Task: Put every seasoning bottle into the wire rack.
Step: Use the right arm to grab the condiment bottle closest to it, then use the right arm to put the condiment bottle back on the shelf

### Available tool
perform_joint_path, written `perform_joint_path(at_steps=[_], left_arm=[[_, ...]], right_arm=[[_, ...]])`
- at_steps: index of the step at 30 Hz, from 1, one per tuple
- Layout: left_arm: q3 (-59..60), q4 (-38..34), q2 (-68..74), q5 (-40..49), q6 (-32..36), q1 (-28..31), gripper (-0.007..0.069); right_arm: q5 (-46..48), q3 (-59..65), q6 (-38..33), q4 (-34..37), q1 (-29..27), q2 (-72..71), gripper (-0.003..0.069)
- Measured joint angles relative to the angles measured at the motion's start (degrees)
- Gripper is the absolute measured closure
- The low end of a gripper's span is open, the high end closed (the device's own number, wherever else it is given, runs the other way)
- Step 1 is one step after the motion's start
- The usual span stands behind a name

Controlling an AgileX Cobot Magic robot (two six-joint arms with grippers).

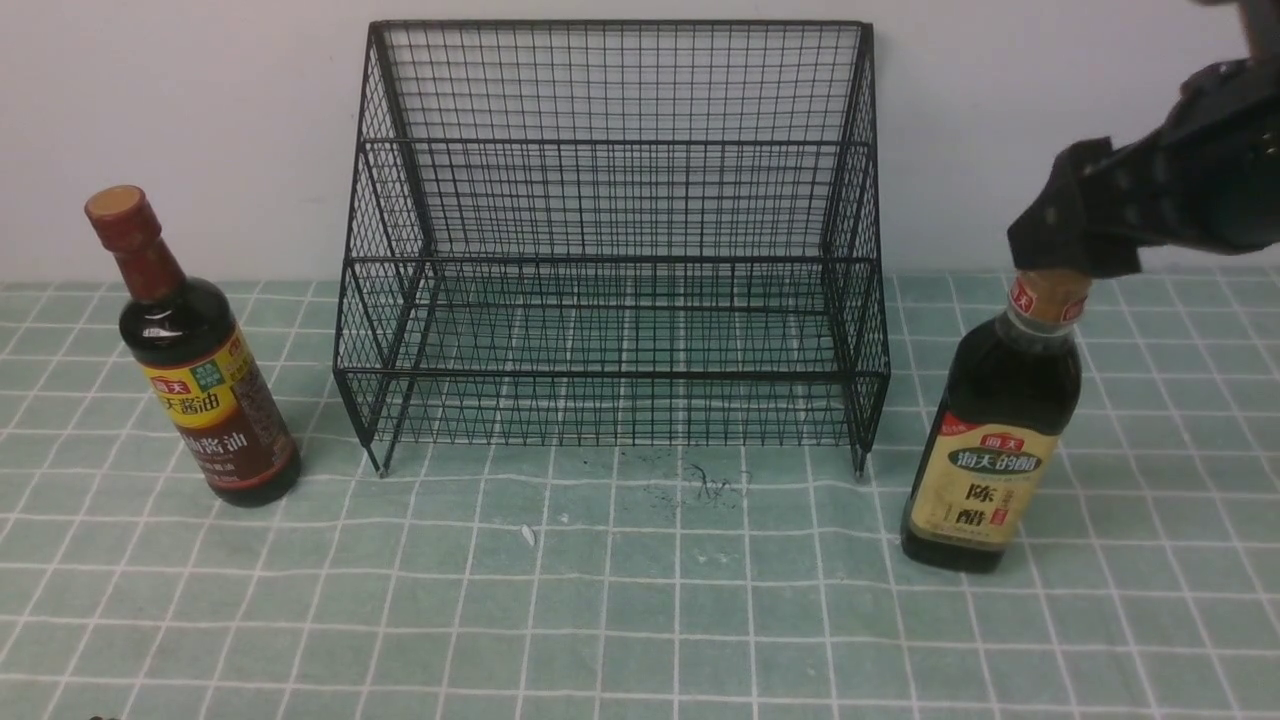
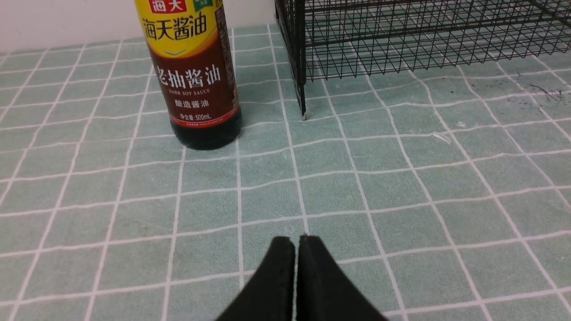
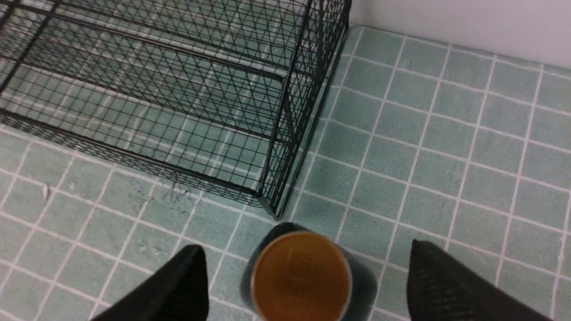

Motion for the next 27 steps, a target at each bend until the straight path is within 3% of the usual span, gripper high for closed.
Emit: perform_joint_path(at_steps=[4, 7, 10, 11, 14, 21, 27], left_arm=[[0.00, 0.00, 0.00, 0.00, 0.00, 0.00, 0.0631], [0.00, 0.00, 0.00, 0.00, 0.00, 0.00, 0.0631], [0.00, 0.00, 0.00, 0.00, 0.00, 0.00, 0.0631], [0.00, 0.00, 0.00, 0.00, 0.00, 0.00, 0.0631], [0.00, 0.00, 0.00, 0.00, 0.00, 0.00, 0.0631], [0.00, 0.00, 0.00, 0.00, 0.00, 0.00, 0.0631], [0.00, 0.00, 0.00, 0.00, 0.00, 0.00, 0.0631]], right_arm=[[0.10, 0.00, 0.17, 0.23, 0.00, 4.75, 0.0099], [0.86, 0.00, 0.17, 0.18, 0.00, 6.56, 0.0151], [1.26, -0.08, 0.23, 0.22, 0.06, 7.15, 0.0309], [0.96, -0.13, -0.13, -0.25, 0.06, 7.08, 0.0330], [1.44, -0.41, -0.69, -0.27, 0.06, 6.83, 0.0330], [12.69, -8.71, -1.92, 2.11, 0.06, 3.53, 0.0333], [17.49, -21.26, -5.91, 9.04, 0.39, 1.20, 0.0333]])
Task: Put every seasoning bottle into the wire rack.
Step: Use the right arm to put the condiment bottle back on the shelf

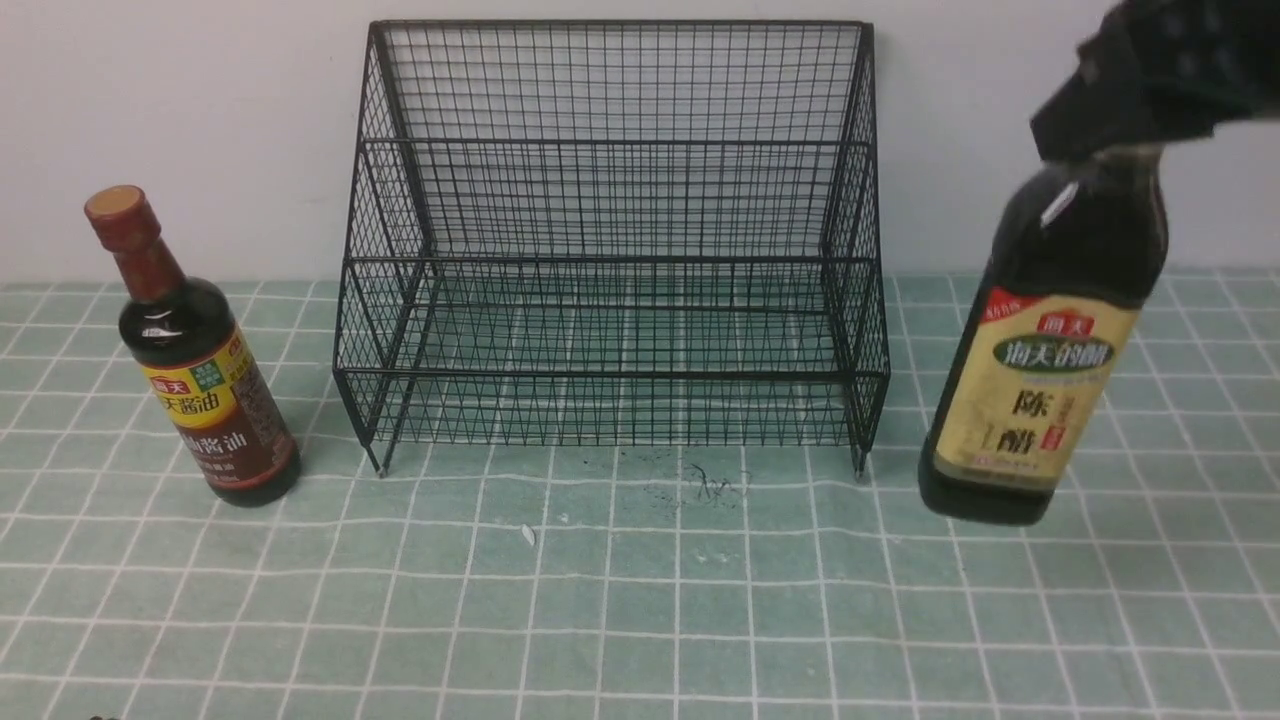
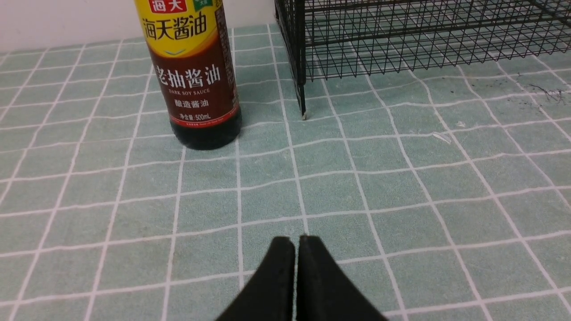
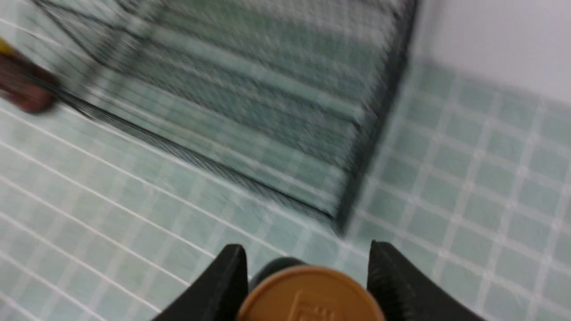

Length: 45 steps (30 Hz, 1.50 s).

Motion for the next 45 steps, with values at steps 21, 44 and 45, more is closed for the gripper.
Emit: perform_joint_path(at_steps=[21, 44, 45], left_arm=[[0.00, 0.00, 0.00, 0.00, 0.00, 0.00, 0.0631], [0.00, 0.00, 0.00, 0.00, 0.00, 0.00, 0.0631], [0.00, 0.00, 0.00, 0.00, 0.00, 0.00, 0.0631]], right_arm=[[-12.64, -15.86, -4.56, 2.67, 6.31, 21.06, 0.0334], [-8.25, -16.50, -0.98, -4.13, 6.33, 26.83, 0.0193], [-7.06, -16.50, -0.67, -4.71, 6.33, 25.45, 0.0165]])
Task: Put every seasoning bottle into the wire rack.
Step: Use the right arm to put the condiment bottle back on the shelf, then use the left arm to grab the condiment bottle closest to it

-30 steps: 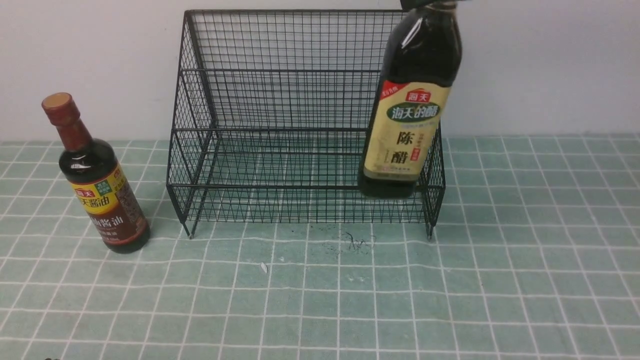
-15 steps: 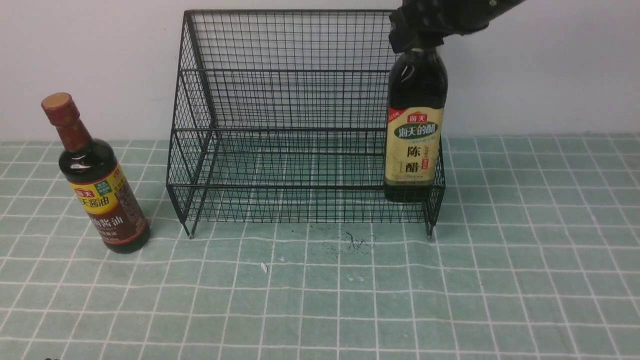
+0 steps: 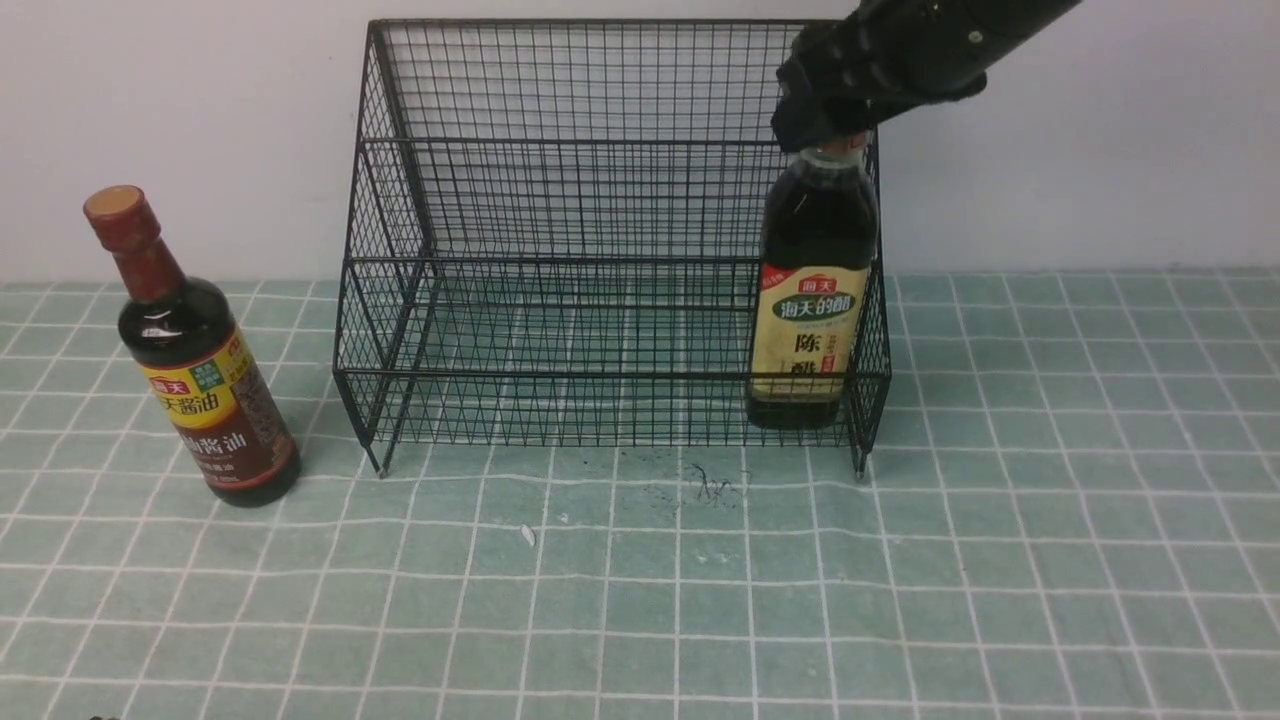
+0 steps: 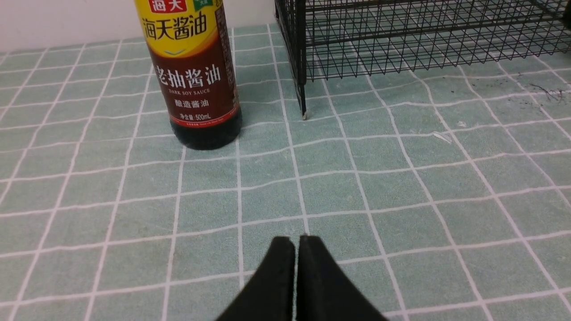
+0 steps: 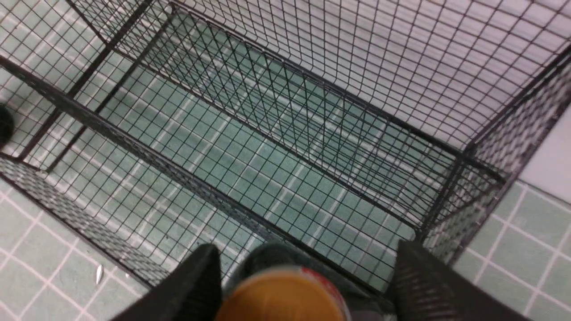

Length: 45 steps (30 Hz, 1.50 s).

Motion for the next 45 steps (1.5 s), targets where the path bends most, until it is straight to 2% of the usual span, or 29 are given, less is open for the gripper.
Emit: perform_joint_path(at_steps=[4, 8, 10, 13, 15, 17, 18, 19, 22, 27, 30, 33, 39, 42, 45], left_arm=[[0.00, 0.00, 0.00, 0.00, 0.00, 0.00, 0.0631], [0.00, 0.00, 0.00, 0.00, 0.00, 0.00, 0.0631], [0.00, 0.00, 0.00, 0.00, 0.00, 0.00, 0.0631], [0.00, 0.00, 0.00, 0.00, 0.00, 0.00, 0.0631], [0.00, 0.00, 0.00, 0.00, 0.00, 0.00, 0.0631], [0.00, 0.00, 0.00, 0.00, 0.00, 0.00, 0.0631], [0.00, 0.00, 0.00, 0.00, 0.00, 0.00, 0.0631], [0.00, 0.00, 0.00, 0.00, 0.00, 0.00, 0.0631], [0.00, 0.00, 0.00, 0.00, 0.00, 0.00, 0.0631], [0.00, 0.00, 0.00, 0.00, 0.00, 0.00, 0.0631], [0.00, 0.00, 0.00, 0.00, 0.00, 0.00, 0.0631], [0.00, 0.00, 0.00, 0.00, 0.00, 0.00, 0.0631], [0.00, 0.00, 0.00, 0.00, 0.00, 0.00, 0.0631], [0.00, 0.00, 0.00, 0.00, 0.00, 0.00, 0.0631], [0.00, 0.00, 0.00, 0.00, 0.00, 0.00, 0.0631]], right_arm=[[2.04, 0.00, 1.46, -0.68, 0.00, -5.51, 0.0143], [5.34, -0.17, 5.55, -2.50, 0.00, -13.66, 0.0170], [6.71, -0.30, 8.52, -5.47, 0.00, -18.35, 0.0221], [7.17, 0.84, 10.72, -9.62, 0.00, -25.99, 0.0345], [7.22, 1.74, 11.24, -10.52, 0.00, -28.48, 0.0393], [7.30, 4.65, 13.08, -11.90, 0.00, -34.58, 0.0503], [7.35, 6.05, 13.54, -12.27, 0.00, -37.08, 0.0532], [7.44, 8.96, 14.43, -13.15, 0.00, -41.66, 0.0604], [7.44, 15.87, 15.16, -14.49, 0.00, -50.96, 0.0657], [5.00, 34.52, 17.82, -15.19, 0.00, -70.25, 0.0671], [-2.68, 45.50, 19.39, -15.69, 0.00, -78.89, 0.0672], [-16.39, 60.77, 19.94, -14.98, 0.00, -89.05, 0.0672], [-28.76, 80.17, 20.05, -8.81, 0.00, -99.42, 0.0672], [-29.62, 86.99, 19.99, -9.03, 0.00, -101.41, 0.0672], [-31.35, 93.91, 19.82, -12.31, 0.00, -101.86, 0.0673]])
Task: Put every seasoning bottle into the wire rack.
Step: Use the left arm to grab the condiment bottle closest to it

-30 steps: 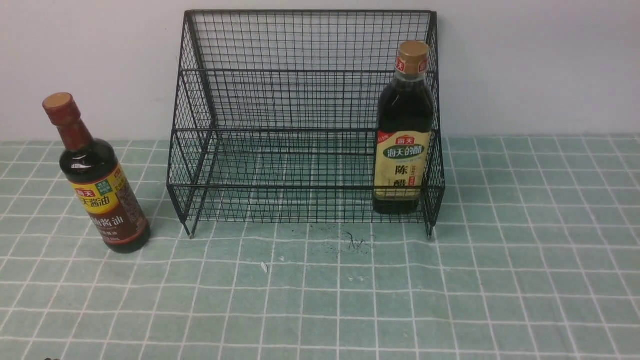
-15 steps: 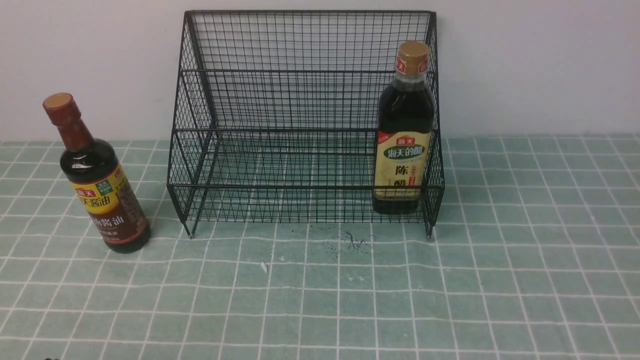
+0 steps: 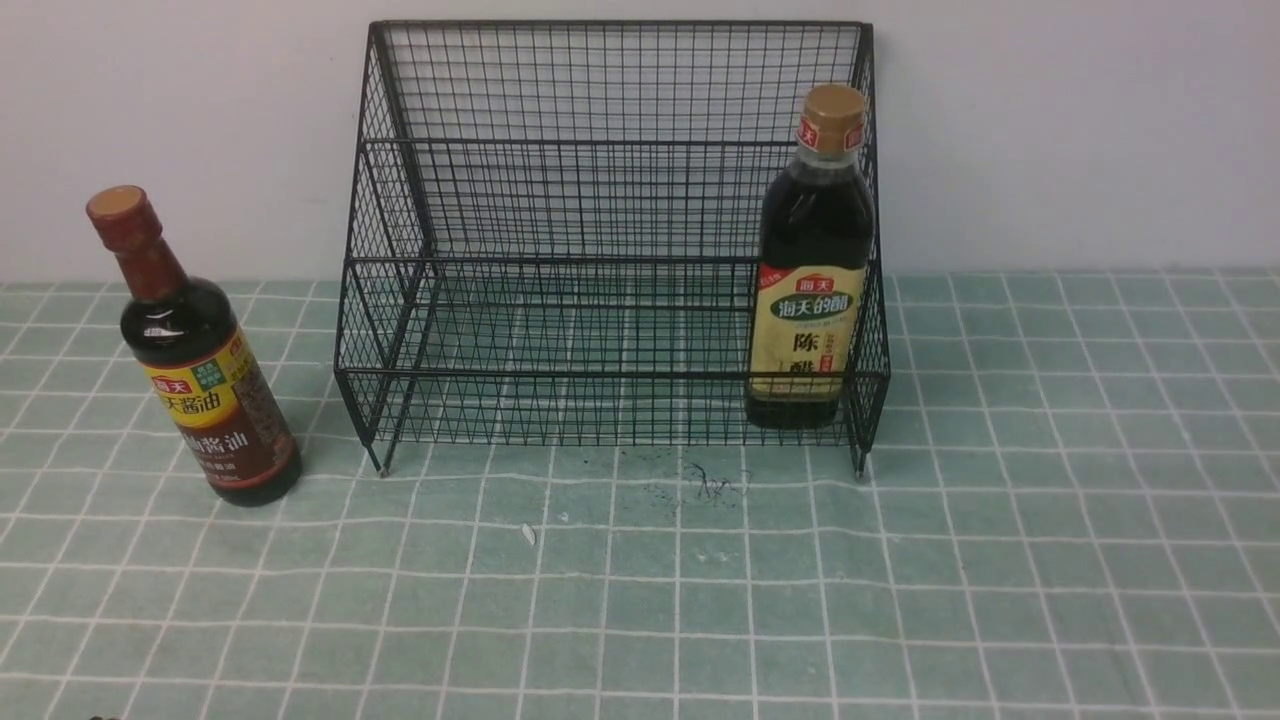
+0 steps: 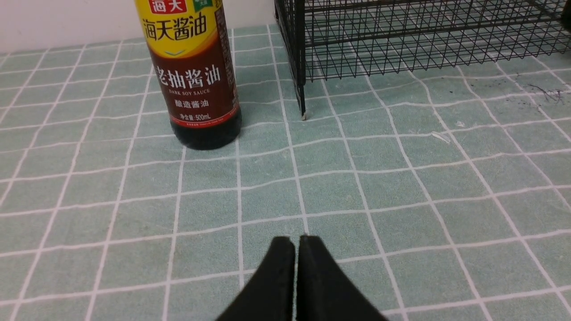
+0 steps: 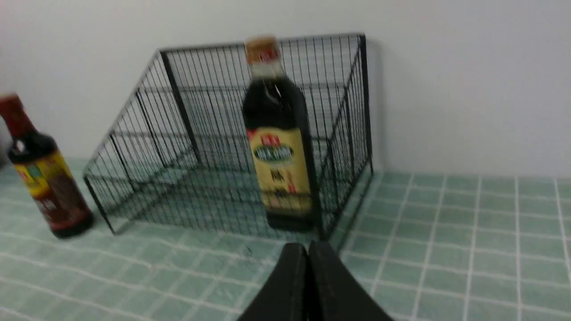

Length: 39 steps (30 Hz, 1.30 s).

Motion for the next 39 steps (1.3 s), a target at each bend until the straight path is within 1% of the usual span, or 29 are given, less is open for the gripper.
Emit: perform_joint_path(at_steps=[5, 8, 10, 11, 12, 15, 17, 19, 39], left_arm=[[0.00, 0.00, 0.00, 0.00, 0.00, 0.00, 0.0631], [0.00, 0.00, 0.00, 0.00, 0.00, 0.00, 0.0631], [0.00, 0.00, 0.00, 0.00, 0.00, 0.00, 0.0631], [0.00, 0.00, 0.00, 0.00, 0.00, 0.00, 0.0631], [0.00, 0.00, 0.00, 0.00, 0.00, 0.00, 0.0631], [0.00, 0.00, 0.00, 0.00, 0.00, 0.00, 0.0631], [0.00, 0.00, 0.00, 0.00, 0.00, 0.00, 0.0631], [0.00, 0.00, 0.00, 0.00, 0.00, 0.00, 0.0631], [0.00, 0.00, 0.00, 0.00, 0.00, 0.00, 0.0631]], right_arm=[[-7.21, 12.56, 0.14, -8.96, 0.00, -0.05, 0.0673], [-11.66, 17.03, 0.22, -11.09, -0.61, -0.83, 0.0673], [-15.77, 20.43, 0.79, -11.48, -4.47, -3.49, 0.0673], [-16.01, 20.55, 0.86, -11.48, -4.84, -3.87, 0.0673], [-17.51, 20.98, 1.48, -11.15, -7.61, -4.74, 0.0673], [-17.06, 20.98, 2.36, -9.85, -13.71, -5.17, 0.0673], [-15.40, 20.98, 2.70, -9.40, -16.48, -5.21, 0.0673], [-14.04, 20.92, 2.84, -9.15, -18.01, -5.21, 0.0673], [-13.55, 20.86, 1.98, -9.15, -18.81, -5.21, 0.0673]])
